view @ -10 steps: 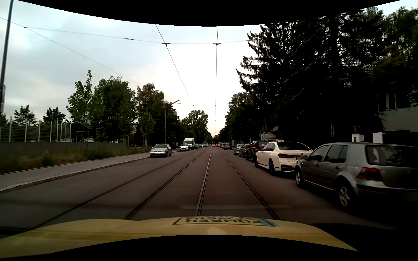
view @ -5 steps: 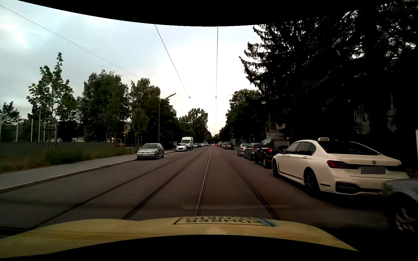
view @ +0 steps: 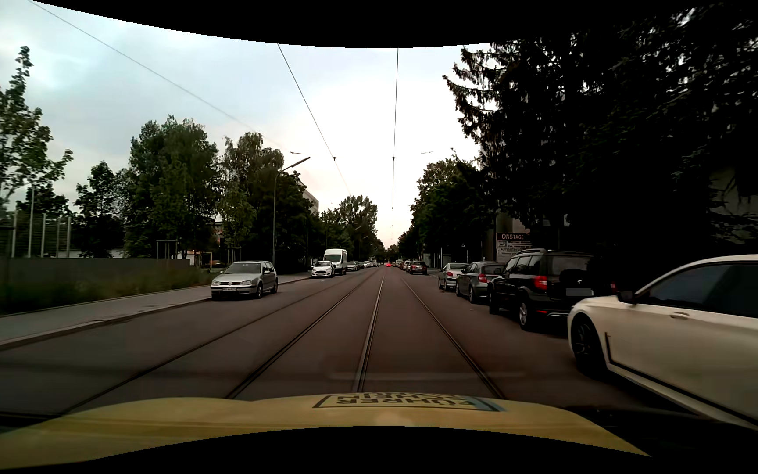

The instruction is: Follow the waypoints while adhering to traffic rules and regulations

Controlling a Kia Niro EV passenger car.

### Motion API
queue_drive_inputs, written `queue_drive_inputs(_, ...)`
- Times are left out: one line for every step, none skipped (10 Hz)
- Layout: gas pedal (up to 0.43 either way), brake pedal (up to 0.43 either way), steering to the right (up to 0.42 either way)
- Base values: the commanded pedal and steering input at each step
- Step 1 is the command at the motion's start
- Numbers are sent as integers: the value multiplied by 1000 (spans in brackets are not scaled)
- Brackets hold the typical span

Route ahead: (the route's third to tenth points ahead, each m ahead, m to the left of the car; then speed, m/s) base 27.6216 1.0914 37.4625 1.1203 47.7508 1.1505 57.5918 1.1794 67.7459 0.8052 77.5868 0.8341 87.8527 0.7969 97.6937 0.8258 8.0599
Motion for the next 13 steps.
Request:
queue_drive_inputs(79,0,-1)
queue_drive_inputs(79,0,0)
queue_drive_inputs(79,0,1)
queue_drive_inputs(79,0,1)
queue_drive_inputs(79,0,1)
queue_drive_inputs(79,0,1)
queue_drive_inputs(79,0,2)
queue_drive_inputs(79,0,2)
queue_drive_inputs(79,0,2)
queue_drive_inputs(79,0,2)
queue_drive_inputs(79,0,3)
queue_drive_inputs(79,0,3)
queue_drive_inputs(79,0,3)
